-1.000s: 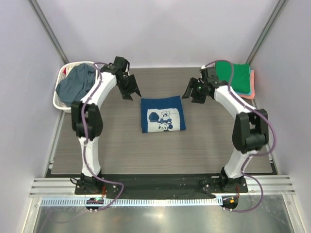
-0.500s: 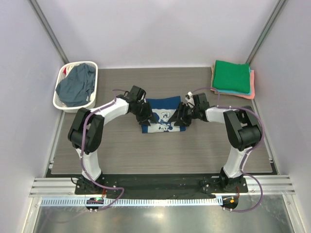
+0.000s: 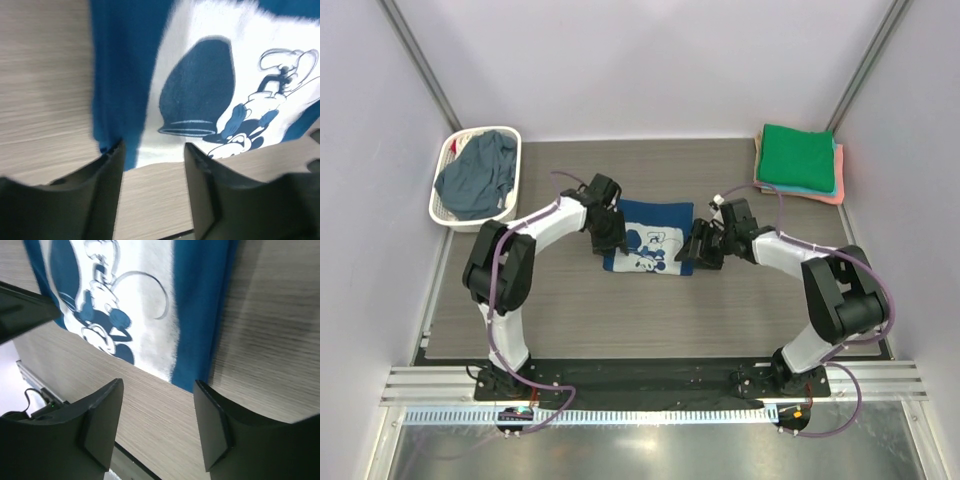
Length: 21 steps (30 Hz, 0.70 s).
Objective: Fold and stack the t-shirts
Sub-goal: Fold the tshirt
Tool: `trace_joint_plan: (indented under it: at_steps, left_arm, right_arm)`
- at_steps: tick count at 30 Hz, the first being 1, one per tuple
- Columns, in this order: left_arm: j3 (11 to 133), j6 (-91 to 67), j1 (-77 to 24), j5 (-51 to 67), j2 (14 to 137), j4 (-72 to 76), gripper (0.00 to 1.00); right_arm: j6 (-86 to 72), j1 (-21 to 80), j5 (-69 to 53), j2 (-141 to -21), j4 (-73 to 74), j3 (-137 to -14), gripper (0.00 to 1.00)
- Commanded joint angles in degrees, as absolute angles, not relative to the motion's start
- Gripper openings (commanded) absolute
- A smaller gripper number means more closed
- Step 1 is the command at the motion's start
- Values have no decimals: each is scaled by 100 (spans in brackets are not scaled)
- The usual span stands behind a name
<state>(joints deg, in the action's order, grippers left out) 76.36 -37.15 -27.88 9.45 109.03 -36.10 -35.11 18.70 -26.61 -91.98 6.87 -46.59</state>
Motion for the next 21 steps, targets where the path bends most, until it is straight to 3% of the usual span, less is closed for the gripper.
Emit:
trace_joint_plan:
  at_steps: [1,7,21]
  left_arm:
    - [8575,-3051,-2716,45,10600,-4620,54]
    - [8992,-2708,-2725,-825,9757,-5580,64]
    - [6276,-3075,-2716,-1775,6795,-5520,67]
  right_arm:
    - [-3007,1855,-2049,-8693,1388,-5307,65]
    - [-2725,1468,-1899,-9025,1644,-6055,82]
    - [-2592,1081,-2408,-11590,897,-7514,84]
